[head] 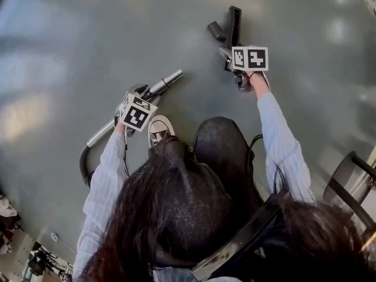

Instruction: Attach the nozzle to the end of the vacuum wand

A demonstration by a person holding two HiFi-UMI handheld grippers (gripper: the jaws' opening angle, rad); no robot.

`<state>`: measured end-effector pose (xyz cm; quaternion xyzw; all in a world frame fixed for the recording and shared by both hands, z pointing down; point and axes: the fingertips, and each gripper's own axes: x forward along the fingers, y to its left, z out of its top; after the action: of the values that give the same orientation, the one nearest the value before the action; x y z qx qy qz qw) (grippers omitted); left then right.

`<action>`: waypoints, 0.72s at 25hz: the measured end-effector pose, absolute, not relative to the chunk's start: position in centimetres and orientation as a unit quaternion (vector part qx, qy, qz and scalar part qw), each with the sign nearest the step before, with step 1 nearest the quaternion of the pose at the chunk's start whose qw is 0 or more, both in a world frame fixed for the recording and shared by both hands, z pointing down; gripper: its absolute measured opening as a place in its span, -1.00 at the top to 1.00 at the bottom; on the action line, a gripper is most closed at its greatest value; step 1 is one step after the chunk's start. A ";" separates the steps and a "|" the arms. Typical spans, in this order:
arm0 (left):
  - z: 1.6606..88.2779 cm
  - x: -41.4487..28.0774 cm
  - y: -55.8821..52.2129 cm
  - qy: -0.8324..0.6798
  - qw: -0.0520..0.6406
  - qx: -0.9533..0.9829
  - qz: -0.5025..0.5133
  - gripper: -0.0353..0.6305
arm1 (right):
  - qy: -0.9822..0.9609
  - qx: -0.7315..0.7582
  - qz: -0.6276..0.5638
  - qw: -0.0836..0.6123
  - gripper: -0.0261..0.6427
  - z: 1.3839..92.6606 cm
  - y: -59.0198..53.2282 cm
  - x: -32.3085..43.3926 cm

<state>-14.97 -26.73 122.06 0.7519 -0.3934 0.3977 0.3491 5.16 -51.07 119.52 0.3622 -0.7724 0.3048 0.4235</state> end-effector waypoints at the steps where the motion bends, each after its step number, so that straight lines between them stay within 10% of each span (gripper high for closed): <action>1: 122.7 -14.9 -26.9 -0.395 0.342 0.752 0.402 0.28 | -0.770 0.360 0.295 0.436 0.02 120.2 -51.2 5.0; 18: 124.4 -14.3 -26.0 -0.353 0.319 0.747 0.464 0.28 | -0.815 0.210 0.094 0.531 0.16 120.9 -49.4 2.1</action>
<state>-14.28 -25.97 124.40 0.7472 -0.3535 0.4637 0.3189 2.11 -49.37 120.92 0.2104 -0.8152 0.0941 0.5313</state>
